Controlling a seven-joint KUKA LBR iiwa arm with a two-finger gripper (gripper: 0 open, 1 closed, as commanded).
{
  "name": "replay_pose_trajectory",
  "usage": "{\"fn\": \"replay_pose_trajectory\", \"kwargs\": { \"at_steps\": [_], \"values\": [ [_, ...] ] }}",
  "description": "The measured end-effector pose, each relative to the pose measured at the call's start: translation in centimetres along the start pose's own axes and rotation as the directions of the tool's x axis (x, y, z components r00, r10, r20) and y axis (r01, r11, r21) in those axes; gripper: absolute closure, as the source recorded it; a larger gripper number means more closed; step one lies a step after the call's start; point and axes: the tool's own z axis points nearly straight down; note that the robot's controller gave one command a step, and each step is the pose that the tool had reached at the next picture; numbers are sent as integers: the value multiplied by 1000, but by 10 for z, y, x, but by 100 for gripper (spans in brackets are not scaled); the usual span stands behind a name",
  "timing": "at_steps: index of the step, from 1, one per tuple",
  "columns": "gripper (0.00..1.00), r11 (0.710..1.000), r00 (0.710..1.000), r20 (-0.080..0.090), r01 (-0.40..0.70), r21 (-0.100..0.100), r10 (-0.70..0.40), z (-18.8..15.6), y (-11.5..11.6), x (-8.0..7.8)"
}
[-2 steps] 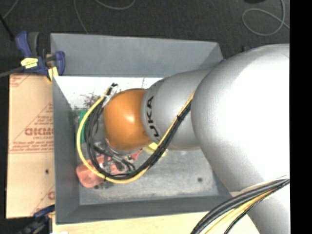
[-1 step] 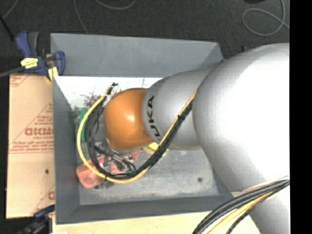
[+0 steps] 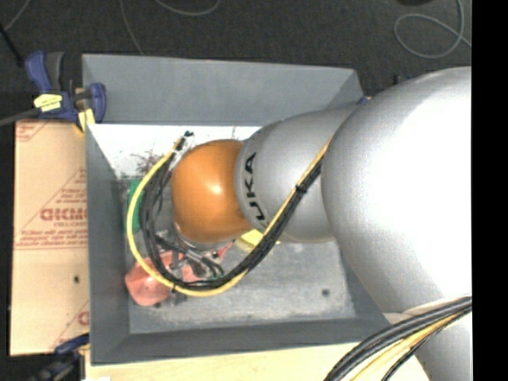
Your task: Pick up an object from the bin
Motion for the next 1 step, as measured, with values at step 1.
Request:
{"fn": "replay_pose_trajectory", "kwargs": {
  "at_steps": [1],
  "values": [
    [100,1000,1000,-3,-1,0,1,-14,0,1]
  ]
}}
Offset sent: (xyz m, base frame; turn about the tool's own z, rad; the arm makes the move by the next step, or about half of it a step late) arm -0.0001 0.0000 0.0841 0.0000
